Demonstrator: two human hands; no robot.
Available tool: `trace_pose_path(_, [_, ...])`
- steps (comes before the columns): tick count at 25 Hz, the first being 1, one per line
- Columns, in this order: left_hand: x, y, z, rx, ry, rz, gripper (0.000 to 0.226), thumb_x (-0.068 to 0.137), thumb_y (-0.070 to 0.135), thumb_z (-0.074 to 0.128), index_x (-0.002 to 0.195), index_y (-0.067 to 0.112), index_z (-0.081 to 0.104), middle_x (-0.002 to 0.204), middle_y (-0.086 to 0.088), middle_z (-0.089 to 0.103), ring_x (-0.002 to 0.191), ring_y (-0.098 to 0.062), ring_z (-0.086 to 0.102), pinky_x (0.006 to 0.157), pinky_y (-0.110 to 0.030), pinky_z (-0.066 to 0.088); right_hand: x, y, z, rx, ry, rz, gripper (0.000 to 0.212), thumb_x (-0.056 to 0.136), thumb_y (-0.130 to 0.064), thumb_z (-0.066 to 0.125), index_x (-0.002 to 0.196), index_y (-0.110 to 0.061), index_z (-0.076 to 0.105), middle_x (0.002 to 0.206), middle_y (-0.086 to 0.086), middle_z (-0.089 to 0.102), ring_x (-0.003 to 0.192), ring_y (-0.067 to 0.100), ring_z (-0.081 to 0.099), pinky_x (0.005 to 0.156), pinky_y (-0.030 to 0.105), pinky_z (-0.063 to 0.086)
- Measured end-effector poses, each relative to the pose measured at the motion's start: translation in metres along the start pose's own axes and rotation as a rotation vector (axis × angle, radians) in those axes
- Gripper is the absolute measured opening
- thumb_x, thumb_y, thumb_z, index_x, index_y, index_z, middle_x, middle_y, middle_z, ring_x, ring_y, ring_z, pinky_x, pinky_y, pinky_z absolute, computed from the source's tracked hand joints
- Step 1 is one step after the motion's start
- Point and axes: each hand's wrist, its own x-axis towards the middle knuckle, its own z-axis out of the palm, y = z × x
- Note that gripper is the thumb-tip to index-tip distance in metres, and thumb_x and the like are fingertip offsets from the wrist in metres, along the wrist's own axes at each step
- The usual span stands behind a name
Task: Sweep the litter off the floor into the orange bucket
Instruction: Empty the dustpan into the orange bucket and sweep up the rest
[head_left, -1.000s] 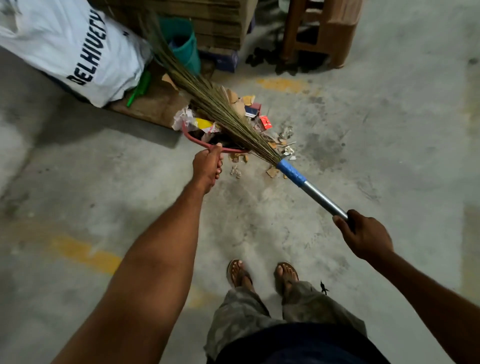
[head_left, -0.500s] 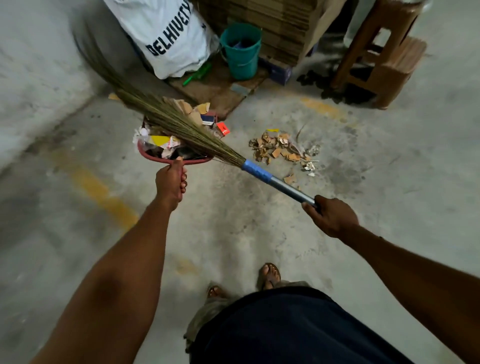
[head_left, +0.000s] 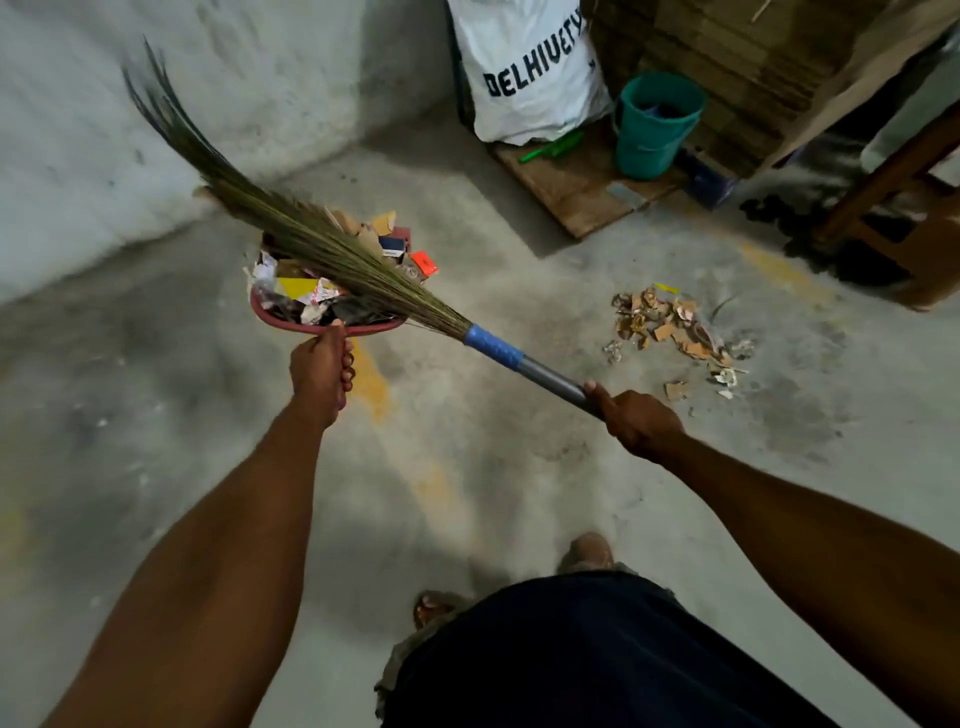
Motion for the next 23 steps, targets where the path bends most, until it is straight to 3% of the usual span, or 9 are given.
trace_pose_path(6, [0.031,-0.001,-0.163,-0.077,0.157,-0.002,0.037,0.098,0.035,0.063,0.068,0.014,0.057,0.053,0.004,0.049,0.037,-0.01,0.035,0.038,-0.016,0.024,-0.001,-0.142,0.064,-0.013,-0.045,-0.102,0.095,0.085,-0.09,0.016,0.076,-0.011,0.067,0.078,0.014,0.067,0.072,0.029,0.064,0.066,0.035,0.047])
trace_pose_path(12, [0.062,-0.008,-0.287,-0.136,0.312,-0.03,0.036,0.097,0.037,0.065,0.07,0.012,0.061,0.056,0.001,0.051,0.039,-0.011,0.038,0.039,-0.019,0.027,0.009,-0.265,0.105,-0.107,-0.05,-0.27,0.106,0.073,-0.1,0.004,0.069,-0.013,0.063,0.07,0.011,0.064,0.067,0.027,0.063,0.065,0.035,0.05])
trace_pose_path(23, [0.109,-0.015,-0.463,-0.327,0.626,-0.096,0.039,0.097,0.038,0.066,0.069,0.013,0.06,0.054,0.002,0.05,0.039,-0.011,0.037,0.04,-0.018,0.027,0.067,-0.501,0.144,-0.336,-0.092,-0.595,0.096,0.086,-0.089,0.013,0.066,-0.011,0.065,0.07,0.011,0.063,0.067,0.028,0.062,0.061,0.034,0.044])
